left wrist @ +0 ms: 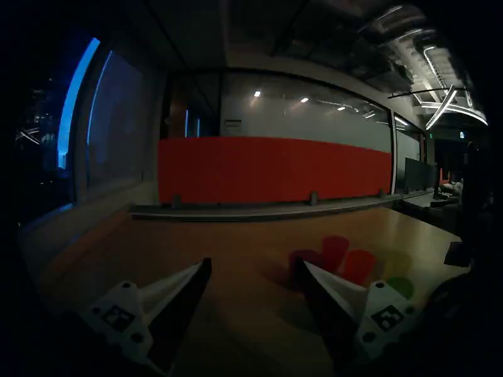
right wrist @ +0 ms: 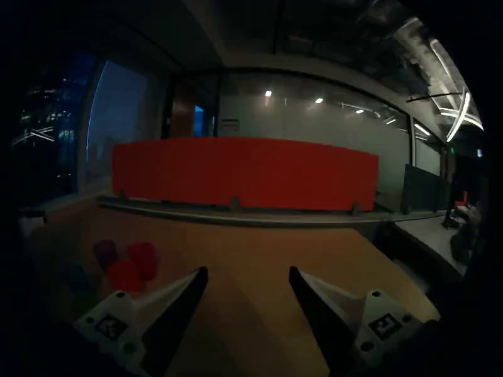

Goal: Pour water

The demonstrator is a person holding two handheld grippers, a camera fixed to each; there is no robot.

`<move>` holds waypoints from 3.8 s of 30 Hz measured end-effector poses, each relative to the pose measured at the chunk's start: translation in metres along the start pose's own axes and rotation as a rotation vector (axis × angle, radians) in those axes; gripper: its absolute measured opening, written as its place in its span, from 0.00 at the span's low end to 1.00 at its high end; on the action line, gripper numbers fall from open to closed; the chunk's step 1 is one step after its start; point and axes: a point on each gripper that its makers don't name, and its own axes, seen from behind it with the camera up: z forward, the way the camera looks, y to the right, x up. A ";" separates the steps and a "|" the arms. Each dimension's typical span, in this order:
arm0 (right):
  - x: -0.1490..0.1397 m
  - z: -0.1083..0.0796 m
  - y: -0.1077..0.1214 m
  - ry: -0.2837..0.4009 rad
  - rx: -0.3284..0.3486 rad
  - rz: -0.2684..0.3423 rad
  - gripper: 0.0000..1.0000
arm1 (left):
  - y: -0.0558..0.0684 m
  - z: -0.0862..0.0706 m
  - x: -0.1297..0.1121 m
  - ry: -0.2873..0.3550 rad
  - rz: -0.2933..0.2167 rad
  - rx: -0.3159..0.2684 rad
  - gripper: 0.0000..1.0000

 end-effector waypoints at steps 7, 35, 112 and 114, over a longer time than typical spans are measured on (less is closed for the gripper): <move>0.016 -0.001 0.006 0.073 -0.049 0.043 1.00 | -0.015 -0.009 0.016 0.072 0.010 0.076 0.97; 0.051 -0.029 0.020 0.238 -0.096 0.080 1.00 | -0.019 0.000 -0.005 0.154 0.020 0.159 0.97; 0.050 -0.041 0.029 0.256 -0.095 0.092 1.00 | -0.017 0.017 -0.045 0.127 0.013 0.140 0.97; 0.047 -0.038 0.027 0.255 -0.090 0.086 1.00 | -0.018 0.017 -0.044 0.127 0.013 0.139 0.97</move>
